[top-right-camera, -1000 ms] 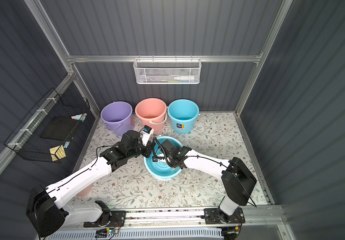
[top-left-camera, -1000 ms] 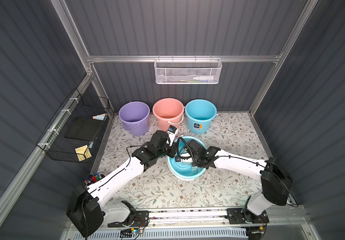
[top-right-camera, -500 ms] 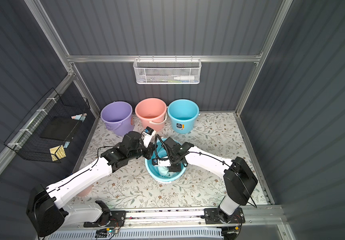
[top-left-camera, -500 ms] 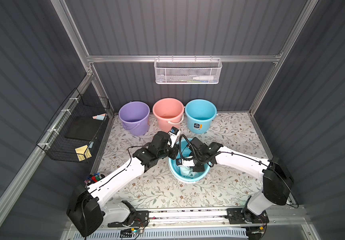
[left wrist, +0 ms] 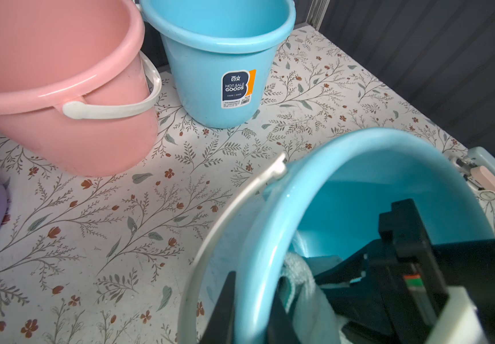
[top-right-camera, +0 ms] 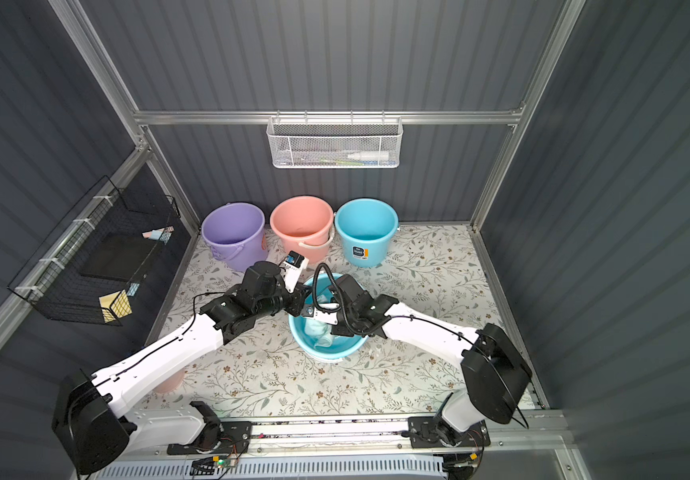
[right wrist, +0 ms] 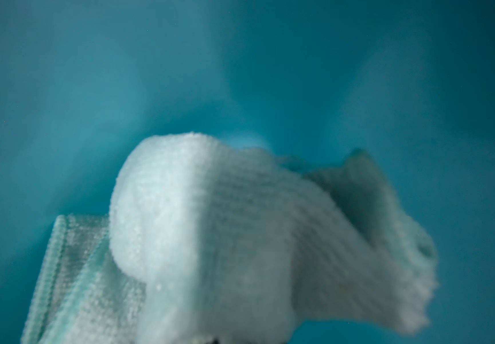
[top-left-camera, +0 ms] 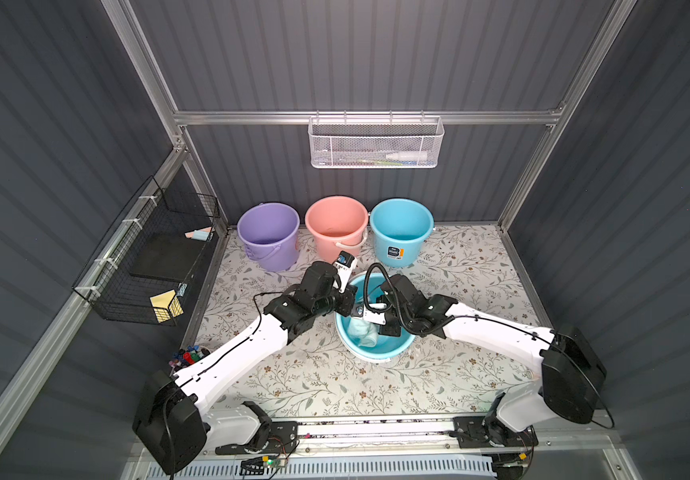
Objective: Wipe the inside of the bucket with a cloth
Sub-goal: Wipe the dirt from the inside of the bucket.
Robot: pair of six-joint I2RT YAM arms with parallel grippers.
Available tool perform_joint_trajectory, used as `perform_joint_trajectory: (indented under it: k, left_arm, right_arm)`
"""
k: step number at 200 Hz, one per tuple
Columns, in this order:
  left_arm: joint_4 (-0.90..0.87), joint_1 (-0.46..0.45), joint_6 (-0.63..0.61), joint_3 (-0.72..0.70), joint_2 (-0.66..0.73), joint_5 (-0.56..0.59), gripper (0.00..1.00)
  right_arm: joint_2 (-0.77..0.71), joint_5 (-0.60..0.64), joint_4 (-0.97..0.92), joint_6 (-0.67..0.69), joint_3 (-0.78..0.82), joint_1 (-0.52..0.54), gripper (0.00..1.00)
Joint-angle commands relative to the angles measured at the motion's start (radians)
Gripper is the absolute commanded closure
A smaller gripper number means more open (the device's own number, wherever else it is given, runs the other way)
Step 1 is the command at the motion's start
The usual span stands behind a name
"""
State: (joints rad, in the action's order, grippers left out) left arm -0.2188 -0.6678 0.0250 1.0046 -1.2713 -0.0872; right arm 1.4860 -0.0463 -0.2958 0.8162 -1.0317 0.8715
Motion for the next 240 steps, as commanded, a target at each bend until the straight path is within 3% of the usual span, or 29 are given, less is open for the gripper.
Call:
perform_joint_trajectory:
  k: [1,52,90,125,164,240]
  left_arm:
    - [0.017,0.000,0.009,-0.014,0.006,-0.001,1.00]
    - [0.022,0.000,0.006,-0.016,0.000,-0.008,1.00]
    - [0.021,0.000,0.006,-0.015,0.005,-0.014,1.00]
    - [0.022,-0.001,0.008,-0.014,0.013,-0.025,1.00]
    - [0.022,-0.002,0.011,-0.014,0.018,-0.029,1.00]
    - [0.010,-0.004,0.009,-0.009,0.032,-0.026,1.00]
  right_arm:
    - [-0.108,0.048,0.055,0.072,0.004,0.005,1.00]
    - [-0.265,0.104,-0.039,0.310,0.006,0.006,1.00]
    - [-0.252,0.262,0.010,0.517,-0.015,0.024,1.00]
    - [-0.182,0.324,0.136,0.666,-0.004,0.027,1.00]
    - [-0.040,0.365,0.207,0.695,-0.020,0.029,1.00]
    - [0.253,0.463,0.469,0.600,-0.001,0.029,1.00]
